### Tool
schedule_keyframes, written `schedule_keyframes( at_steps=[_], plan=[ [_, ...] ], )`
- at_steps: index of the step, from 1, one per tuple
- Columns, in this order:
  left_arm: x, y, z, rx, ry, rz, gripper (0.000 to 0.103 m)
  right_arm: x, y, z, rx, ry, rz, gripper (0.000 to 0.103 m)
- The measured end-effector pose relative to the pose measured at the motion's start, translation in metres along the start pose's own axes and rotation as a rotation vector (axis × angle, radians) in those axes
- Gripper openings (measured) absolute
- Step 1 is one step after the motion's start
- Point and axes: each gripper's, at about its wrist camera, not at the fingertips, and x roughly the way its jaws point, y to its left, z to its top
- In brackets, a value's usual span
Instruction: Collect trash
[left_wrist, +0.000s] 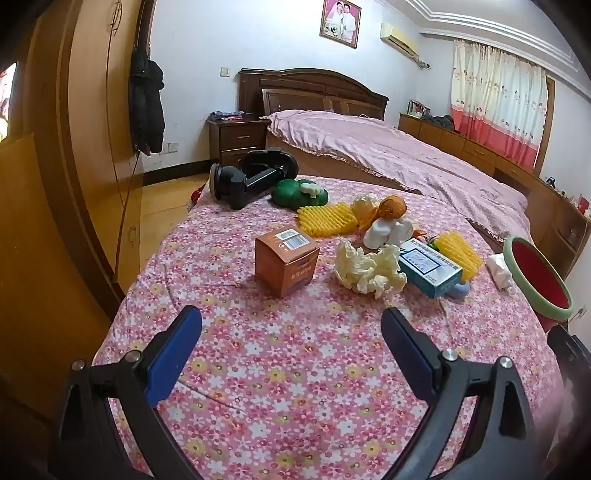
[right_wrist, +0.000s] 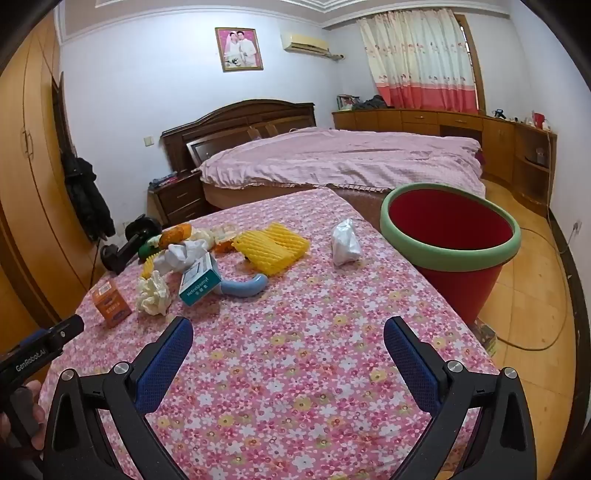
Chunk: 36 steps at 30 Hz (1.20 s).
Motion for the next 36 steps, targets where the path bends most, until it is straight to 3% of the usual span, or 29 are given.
schedule_keyframes(
  at_steps=[36],
  plan=[
    [-0.0020, 0.0030, 0.0015, -0.010, -0.003, -0.004, 0.097, 0.0005, 0.0000, -0.0013, 0.004, 0.019, 0.007, 0.102]
  ],
)
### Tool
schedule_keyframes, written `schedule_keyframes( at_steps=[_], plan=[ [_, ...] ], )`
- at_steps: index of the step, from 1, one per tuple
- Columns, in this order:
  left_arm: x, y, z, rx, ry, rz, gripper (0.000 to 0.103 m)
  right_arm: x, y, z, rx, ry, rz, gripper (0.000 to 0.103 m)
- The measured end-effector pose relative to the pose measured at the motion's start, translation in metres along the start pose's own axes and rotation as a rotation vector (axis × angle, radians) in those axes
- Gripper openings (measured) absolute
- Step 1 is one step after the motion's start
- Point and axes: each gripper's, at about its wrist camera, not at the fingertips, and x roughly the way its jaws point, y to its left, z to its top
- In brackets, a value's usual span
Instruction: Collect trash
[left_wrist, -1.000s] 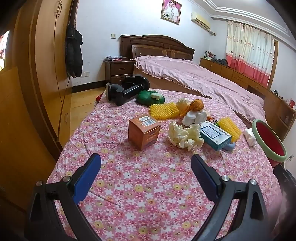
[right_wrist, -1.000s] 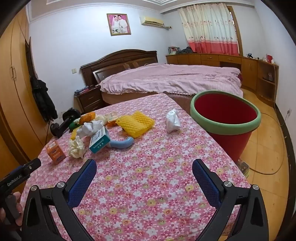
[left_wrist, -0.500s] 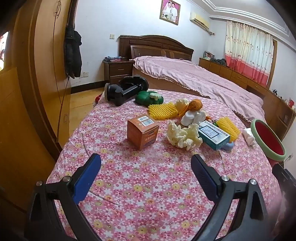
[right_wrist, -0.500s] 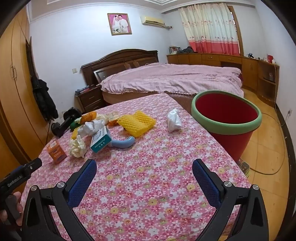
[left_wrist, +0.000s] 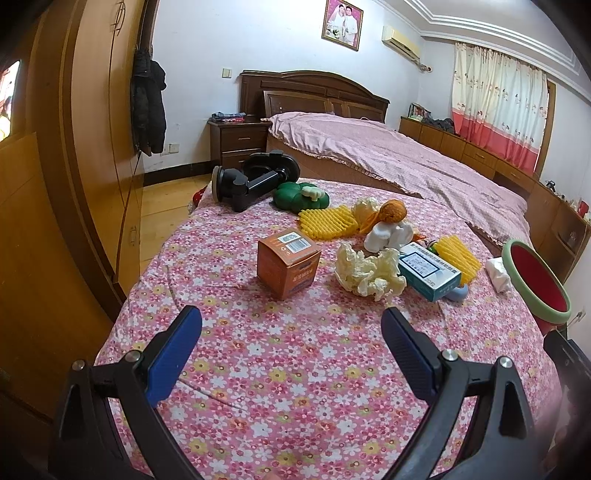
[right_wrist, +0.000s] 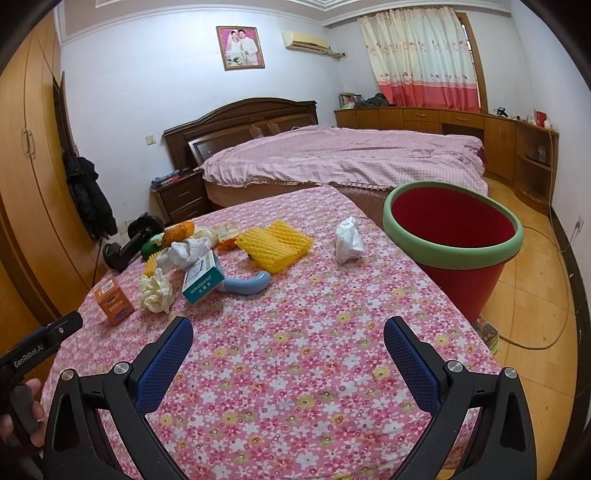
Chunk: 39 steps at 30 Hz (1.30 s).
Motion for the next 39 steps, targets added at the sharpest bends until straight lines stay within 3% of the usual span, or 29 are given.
schedule_keyframes(
  at_steps=[39],
  plan=[
    [-0.0021, 0.0025, 0.0022, -0.002, 0.004, 0.002, 0.097, 0.0012, 0.0014, -0.0006, 0.000, 0.005, 0.005, 0.102]
  ],
)
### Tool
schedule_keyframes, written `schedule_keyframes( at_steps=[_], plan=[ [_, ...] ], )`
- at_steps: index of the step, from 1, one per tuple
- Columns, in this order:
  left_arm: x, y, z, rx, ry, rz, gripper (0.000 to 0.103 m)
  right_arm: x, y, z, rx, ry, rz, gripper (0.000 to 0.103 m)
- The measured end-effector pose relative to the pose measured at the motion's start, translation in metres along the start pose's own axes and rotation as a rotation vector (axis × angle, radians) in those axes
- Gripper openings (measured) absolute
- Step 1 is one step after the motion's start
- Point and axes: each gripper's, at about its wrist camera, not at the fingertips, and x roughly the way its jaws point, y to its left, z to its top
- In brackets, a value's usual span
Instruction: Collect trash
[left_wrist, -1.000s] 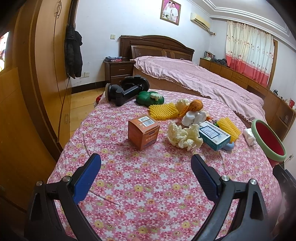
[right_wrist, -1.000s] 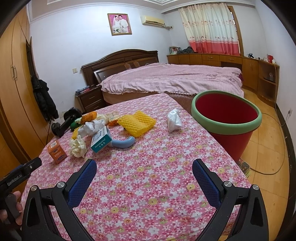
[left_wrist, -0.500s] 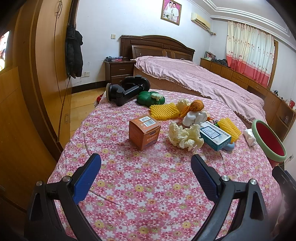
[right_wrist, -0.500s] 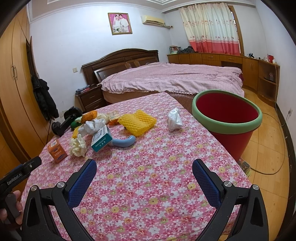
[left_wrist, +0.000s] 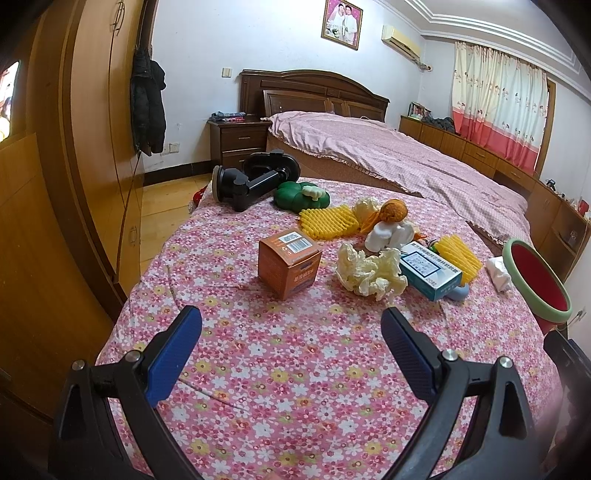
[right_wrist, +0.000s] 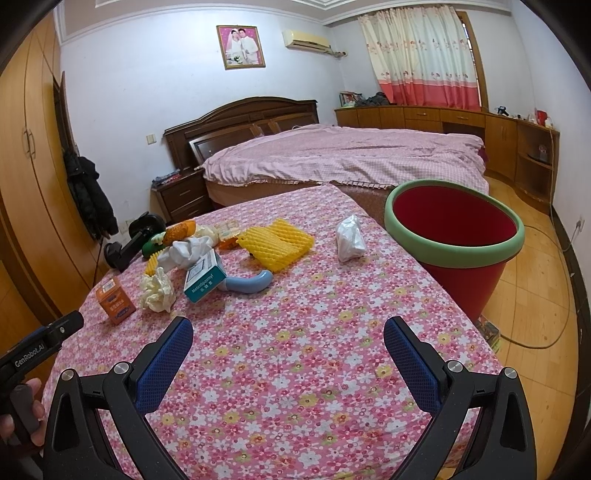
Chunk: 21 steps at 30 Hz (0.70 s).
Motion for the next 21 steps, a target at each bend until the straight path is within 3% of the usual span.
schedule_keyframes(
  at_steps=[21],
  plan=[
    [0.017, 0.005, 0.011, 0.013, 0.038, 0.003, 0.097, 0.011, -0.001, 0.004, -0.002, 0.037, -0.004, 0.102]
  ],
)
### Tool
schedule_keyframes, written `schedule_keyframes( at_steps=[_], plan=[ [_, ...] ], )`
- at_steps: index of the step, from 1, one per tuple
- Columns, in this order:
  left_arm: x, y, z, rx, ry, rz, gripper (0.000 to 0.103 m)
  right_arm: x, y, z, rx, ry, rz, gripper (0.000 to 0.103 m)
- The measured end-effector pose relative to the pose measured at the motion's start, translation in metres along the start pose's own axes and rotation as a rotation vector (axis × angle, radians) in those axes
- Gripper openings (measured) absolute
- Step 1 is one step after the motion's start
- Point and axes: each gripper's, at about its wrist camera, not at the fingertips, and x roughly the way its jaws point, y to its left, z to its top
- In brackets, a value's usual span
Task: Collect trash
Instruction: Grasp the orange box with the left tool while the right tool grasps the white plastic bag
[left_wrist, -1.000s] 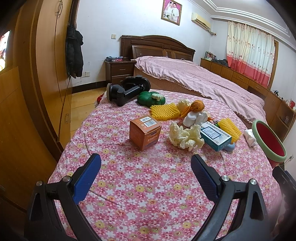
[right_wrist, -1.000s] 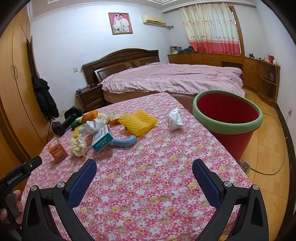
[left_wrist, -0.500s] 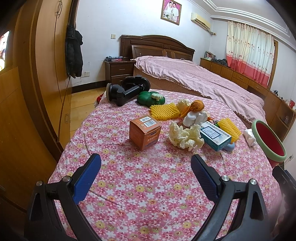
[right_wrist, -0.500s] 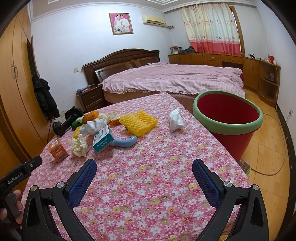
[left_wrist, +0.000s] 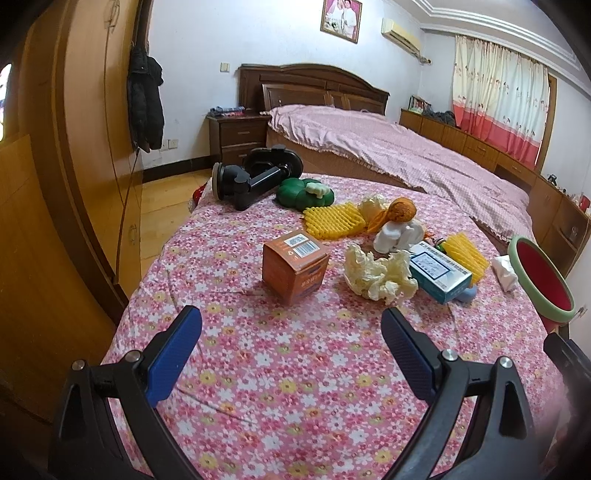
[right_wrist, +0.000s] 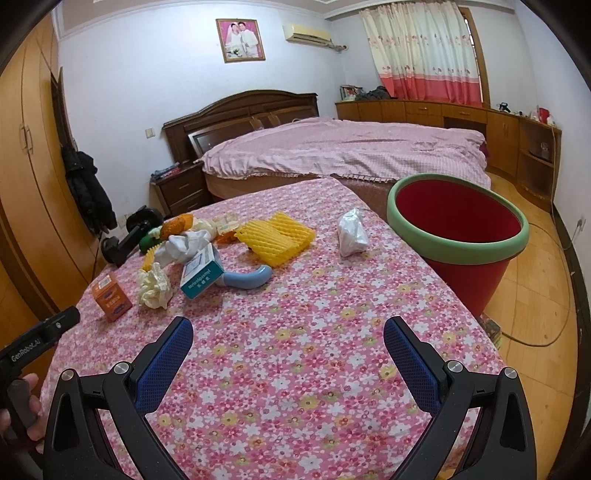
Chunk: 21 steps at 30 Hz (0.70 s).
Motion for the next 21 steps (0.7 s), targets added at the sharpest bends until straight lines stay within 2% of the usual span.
schedule_keyframes(
  at_steps=[13, 15, 18, 21],
  plan=[
    [0.071, 0.008, 0.038, 0.012, 0.112, 0.021, 0.097, 0.057, -0.026, 0.050, -0.019, 0.073, -0.092, 0.102],
    [0.080, 0.012, 0.040, -0.017, 0.123, 0.006, 0.092, 0.069, -0.028, 0.058, -0.023, 0.091, -0.099, 0.102],
    [0.092, 0.019, 0.040, -0.050, 0.134, -0.019, 0.089, 0.091, -0.034, 0.068, -0.022, 0.112, -0.121, 0.102],
    [0.101, 0.019, 0.039, -0.054, 0.161, -0.039, 0.086, 0.116, -0.042, 0.073, -0.008, 0.134, -0.193, 0.102]
  ],
)
